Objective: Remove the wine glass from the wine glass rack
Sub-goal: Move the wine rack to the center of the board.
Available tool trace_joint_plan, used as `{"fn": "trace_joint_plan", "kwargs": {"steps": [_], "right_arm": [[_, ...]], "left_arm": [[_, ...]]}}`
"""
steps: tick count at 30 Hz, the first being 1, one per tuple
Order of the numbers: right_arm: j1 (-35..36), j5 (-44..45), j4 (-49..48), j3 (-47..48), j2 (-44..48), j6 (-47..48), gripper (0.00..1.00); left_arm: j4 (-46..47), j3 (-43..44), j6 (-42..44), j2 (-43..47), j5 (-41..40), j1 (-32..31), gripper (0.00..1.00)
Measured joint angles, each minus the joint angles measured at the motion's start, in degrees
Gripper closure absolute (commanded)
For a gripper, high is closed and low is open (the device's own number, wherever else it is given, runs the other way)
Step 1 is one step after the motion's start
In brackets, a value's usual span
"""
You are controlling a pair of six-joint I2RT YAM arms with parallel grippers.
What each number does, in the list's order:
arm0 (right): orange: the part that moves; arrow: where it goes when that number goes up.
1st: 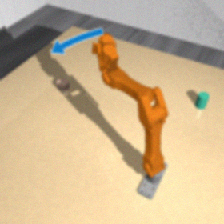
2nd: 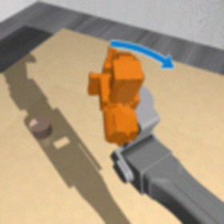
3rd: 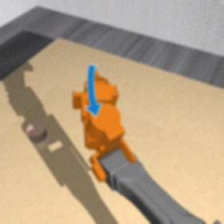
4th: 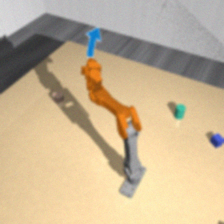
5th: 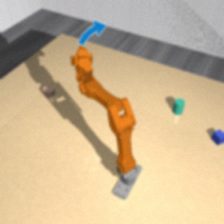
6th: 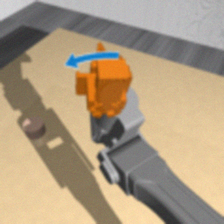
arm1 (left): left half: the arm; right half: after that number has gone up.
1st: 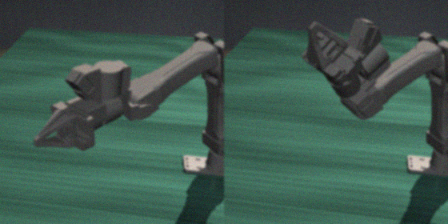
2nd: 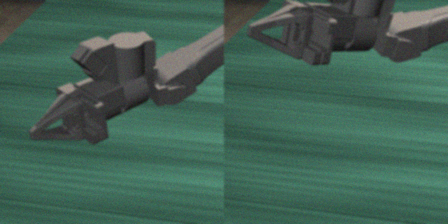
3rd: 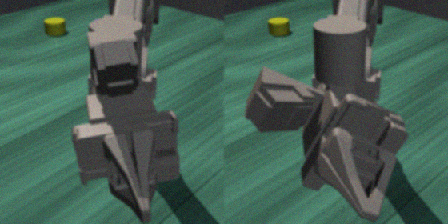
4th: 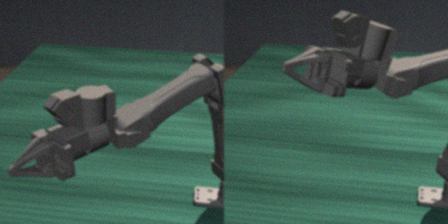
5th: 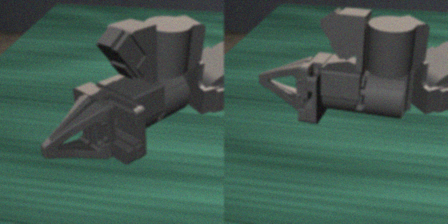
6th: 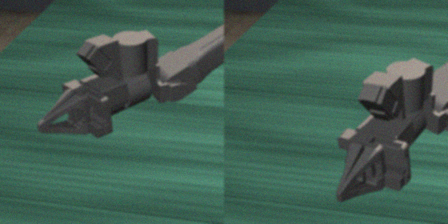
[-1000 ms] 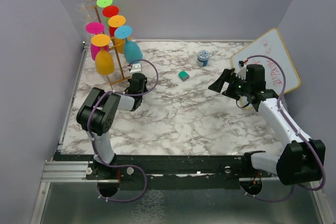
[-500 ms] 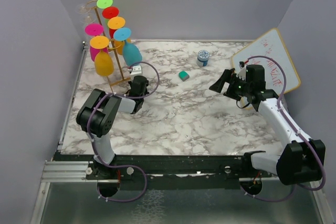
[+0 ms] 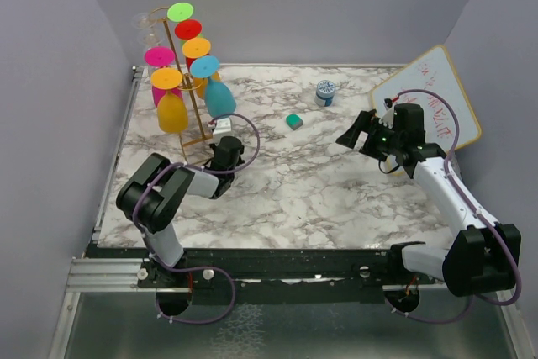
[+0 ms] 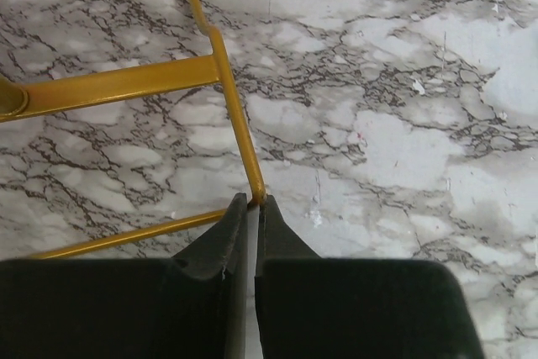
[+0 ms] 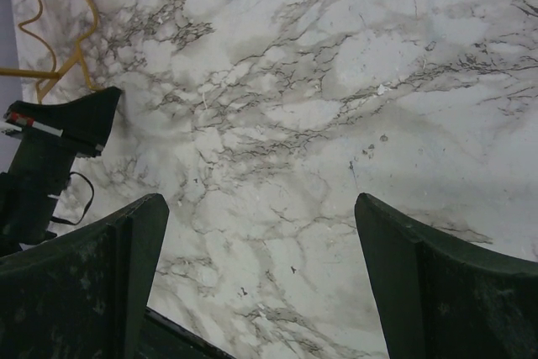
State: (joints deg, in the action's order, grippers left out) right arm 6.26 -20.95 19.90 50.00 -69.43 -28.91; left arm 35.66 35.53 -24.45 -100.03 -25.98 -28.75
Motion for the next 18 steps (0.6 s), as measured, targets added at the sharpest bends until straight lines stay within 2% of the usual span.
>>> {"fn": "trace_joint_plan", "kwargs": {"steps": [18], "right_arm": [[0.00,0.24,-0.04,0.00,0.00,-0.02,0.00]], "left_arm": [[-0.17,-12.37,-4.76,11.23,-1.97,-9.86,0.99]]}}
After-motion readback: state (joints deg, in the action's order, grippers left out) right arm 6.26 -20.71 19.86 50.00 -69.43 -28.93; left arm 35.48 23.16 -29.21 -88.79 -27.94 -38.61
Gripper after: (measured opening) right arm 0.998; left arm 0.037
